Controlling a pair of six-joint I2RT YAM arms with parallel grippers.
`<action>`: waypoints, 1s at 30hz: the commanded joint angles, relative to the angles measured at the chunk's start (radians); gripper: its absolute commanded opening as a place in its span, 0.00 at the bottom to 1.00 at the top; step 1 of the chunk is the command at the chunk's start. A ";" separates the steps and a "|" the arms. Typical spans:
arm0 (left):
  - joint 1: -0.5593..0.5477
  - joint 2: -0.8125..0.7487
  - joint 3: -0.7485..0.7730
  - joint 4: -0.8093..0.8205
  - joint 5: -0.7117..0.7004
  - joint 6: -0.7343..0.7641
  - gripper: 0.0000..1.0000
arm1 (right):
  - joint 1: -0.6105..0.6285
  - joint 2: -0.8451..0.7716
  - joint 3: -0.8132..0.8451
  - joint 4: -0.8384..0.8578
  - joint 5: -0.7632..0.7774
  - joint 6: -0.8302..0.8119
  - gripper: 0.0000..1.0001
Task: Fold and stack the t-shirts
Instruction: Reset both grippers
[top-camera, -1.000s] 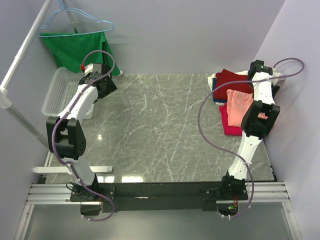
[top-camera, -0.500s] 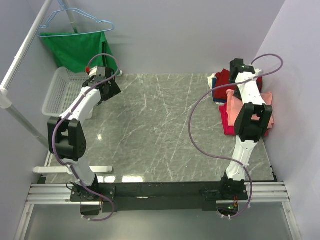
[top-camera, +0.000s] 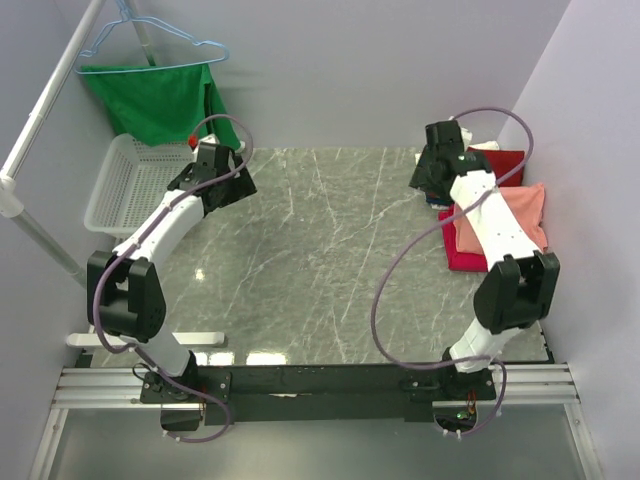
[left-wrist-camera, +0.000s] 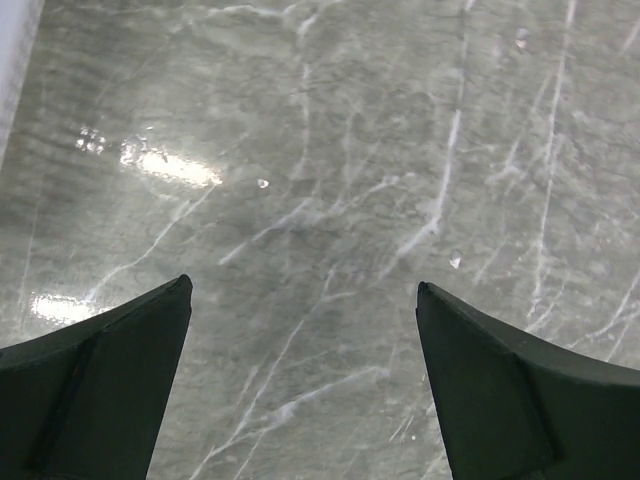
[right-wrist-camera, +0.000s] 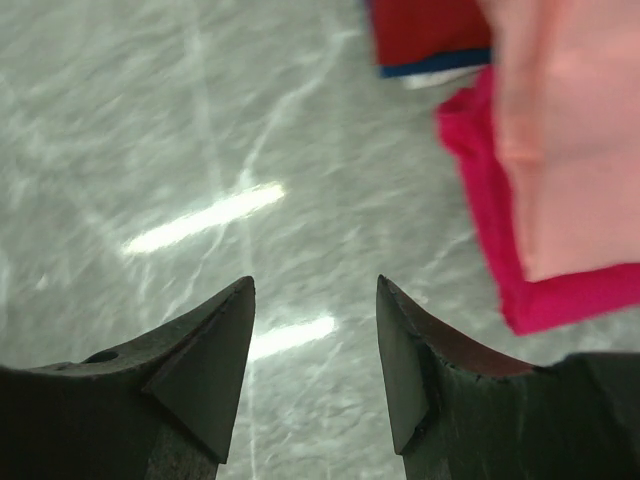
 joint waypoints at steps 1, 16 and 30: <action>-0.028 -0.090 -0.042 0.081 0.025 0.041 1.00 | 0.084 -0.131 -0.147 0.138 -0.104 -0.040 0.59; -0.187 -0.280 -0.209 0.103 -0.059 0.053 0.99 | 0.308 -0.386 -0.493 0.384 -0.244 -0.055 0.59; -0.290 -0.382 -0.283 0.090 -0.203 0.064 0.99 | 0.393 -0.564 -0.631 0.433 -0.291 -0.092 0.58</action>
